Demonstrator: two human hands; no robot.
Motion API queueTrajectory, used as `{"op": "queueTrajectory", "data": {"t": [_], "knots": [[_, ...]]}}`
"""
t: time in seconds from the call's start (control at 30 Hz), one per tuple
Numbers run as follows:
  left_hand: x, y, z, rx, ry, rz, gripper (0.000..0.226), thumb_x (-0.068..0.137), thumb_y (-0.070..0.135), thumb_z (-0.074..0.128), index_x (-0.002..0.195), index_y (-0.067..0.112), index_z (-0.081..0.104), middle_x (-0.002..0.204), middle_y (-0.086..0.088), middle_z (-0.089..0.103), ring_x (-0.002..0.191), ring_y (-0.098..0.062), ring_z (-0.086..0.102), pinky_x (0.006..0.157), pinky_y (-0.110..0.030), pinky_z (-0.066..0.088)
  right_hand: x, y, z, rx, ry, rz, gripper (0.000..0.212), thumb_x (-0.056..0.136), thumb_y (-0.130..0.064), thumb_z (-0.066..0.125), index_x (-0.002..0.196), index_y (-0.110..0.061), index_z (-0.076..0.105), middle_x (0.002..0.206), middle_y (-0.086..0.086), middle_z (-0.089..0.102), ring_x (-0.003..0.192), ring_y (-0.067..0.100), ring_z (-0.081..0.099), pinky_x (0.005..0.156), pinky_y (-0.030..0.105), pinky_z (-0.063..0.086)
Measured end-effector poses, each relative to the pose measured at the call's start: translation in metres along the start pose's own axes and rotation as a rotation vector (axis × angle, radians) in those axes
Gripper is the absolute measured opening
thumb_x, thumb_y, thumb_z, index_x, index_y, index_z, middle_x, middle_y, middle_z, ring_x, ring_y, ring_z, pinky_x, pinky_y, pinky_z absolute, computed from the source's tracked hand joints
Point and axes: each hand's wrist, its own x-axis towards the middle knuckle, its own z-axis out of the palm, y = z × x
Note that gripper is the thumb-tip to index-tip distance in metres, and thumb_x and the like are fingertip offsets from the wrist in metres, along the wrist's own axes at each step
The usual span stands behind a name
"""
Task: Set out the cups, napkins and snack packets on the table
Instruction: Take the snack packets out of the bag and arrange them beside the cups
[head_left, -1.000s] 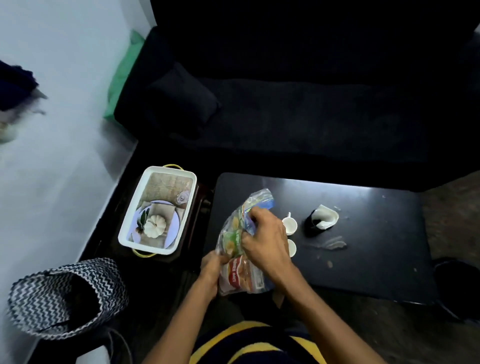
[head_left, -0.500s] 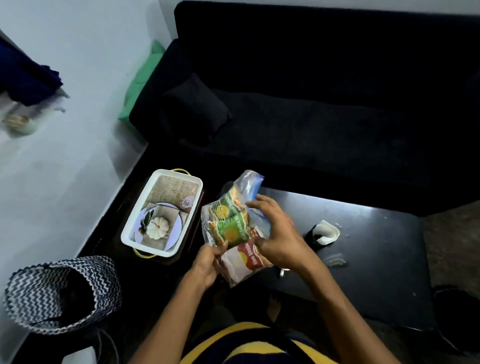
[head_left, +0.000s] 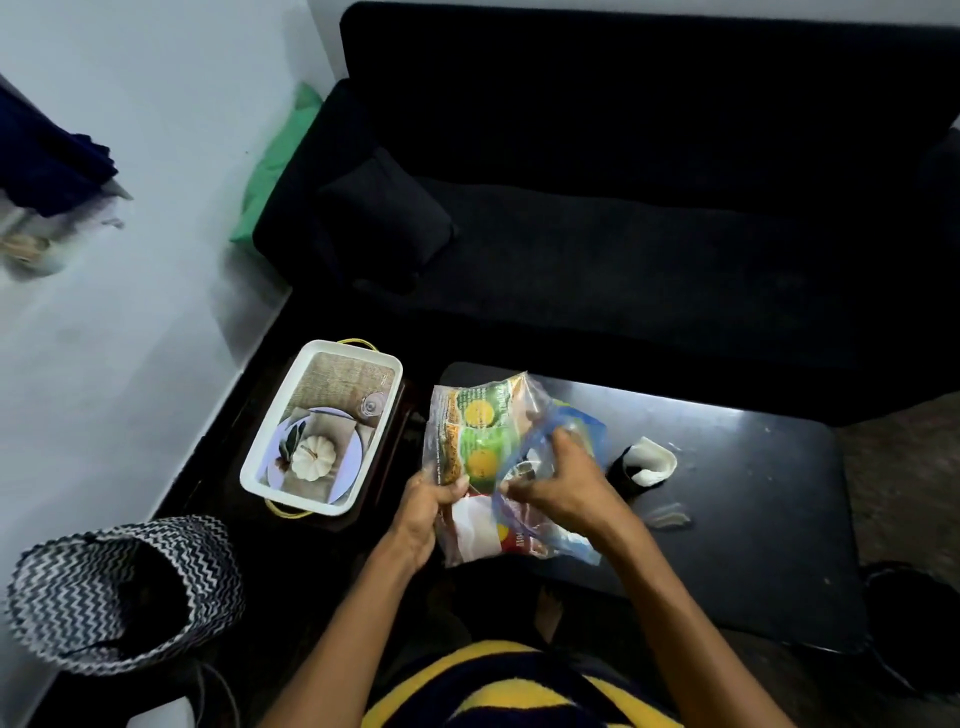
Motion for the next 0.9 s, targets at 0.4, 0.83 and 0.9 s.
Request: {"op": "queueTrajectory", "data": {"t": [0.4, 0.83, 0.9], "knots": [[-0.016, 0.008, -0.017, -0.218, 0.021, -0.067, 0.033, 0.073, 0.006, 0.065, 0.105, 0.008, 0.073, 0.096, -0.019, 0.079, 0.08, -0.035, 0.076, 0.065, -0.044, 0.062, 0.008, 0.026, -0.022, 1.544, 0.088, 0.168, 0.035, 0.078, -0.007, 0.038, 0.084, -0.006, 0.072, 0.079, 0.013, 0.068, 0.083, 0.028, 0.066, 0.098, 0.051, 0.046], [-0.031, 0.006, -0.013, 0.07, -0.006, 0.023, 0.089, 0.075, -0.024, 0.055, 0.145, 0.027, 0.036, 0.128, -0.016, 0.066, 0.11, -0.037, 0.068, 0.079, -0.045, 0.061, 0.034, 0.027, 0.044, 0.818, -0.203, 0.282, 0.04, 0.09, -0.007, 0.069, 0.124, -0.02, 0.054, 0.095, 0.008, 0.076, 0.074, 0.016, 0.077, 0.058, 0.027, 0.059], [-0.033, 0.009, -0.019, -0.073, -0.026, 0.0, 0.08, 0.076, -0.013, 0.061, 0.144, 0.024, 0.042, 0.127, -0.02, 0.068, 0.104, -0.037, 0.071, 0.075, -0.047, 0.061, 0.024, 0.046, 0.047, 0.792, -0.142, 0.381, 0.007, 0.101, -0.002, 0.05, 0.097, -0.003, 0.056, 0.072, 0.005, 0.073, 0.054, 0.008, 0.071, 0.052, 0.024, 0.055]]}}
